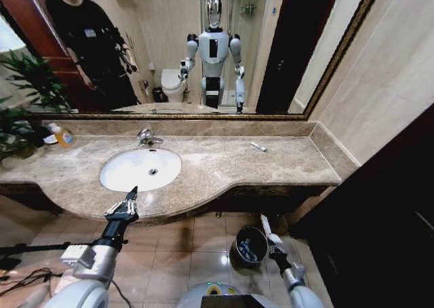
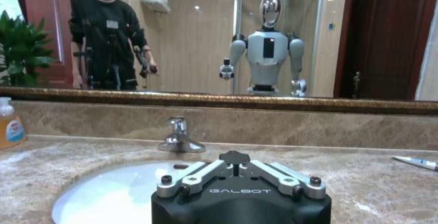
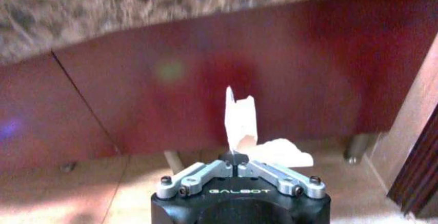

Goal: Pick up the trash from the sink and place it in the trash bin.

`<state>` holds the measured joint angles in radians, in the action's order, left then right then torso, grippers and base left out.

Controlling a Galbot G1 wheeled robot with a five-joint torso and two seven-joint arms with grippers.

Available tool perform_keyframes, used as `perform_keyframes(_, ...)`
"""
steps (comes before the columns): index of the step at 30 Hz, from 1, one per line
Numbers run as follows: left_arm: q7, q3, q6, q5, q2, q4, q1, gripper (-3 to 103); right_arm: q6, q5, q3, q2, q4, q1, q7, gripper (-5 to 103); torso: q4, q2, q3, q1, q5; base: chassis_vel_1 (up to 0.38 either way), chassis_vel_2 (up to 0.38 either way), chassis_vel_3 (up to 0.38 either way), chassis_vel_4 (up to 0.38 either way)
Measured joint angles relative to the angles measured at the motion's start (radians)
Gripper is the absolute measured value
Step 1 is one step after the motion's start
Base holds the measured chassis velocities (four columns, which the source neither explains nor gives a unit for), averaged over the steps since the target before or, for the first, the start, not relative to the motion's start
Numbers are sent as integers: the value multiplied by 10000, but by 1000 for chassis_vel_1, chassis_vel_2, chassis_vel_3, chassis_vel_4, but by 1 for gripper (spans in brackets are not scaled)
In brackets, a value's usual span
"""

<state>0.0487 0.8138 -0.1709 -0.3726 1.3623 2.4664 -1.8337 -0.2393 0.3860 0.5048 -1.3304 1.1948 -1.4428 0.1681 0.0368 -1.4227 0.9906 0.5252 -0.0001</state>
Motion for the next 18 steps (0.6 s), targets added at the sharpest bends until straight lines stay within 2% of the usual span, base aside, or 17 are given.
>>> perform_keyframes(7, 0, 0, 0, 0, 0, 0, 0, 0, -233, -721, 19, -453, -1509, 711, 30, 0, 0, 0, 0, 0, 1, 0, 0, 0, 0)
perform_keyframes(18, 0, 0, 0, 0, 0, 0, 0, 0, -372, -1036, 38, -704, -2594, 1191, 122, 0, 0, 0, 0, 0, 0, 0, 0, 0, 0)
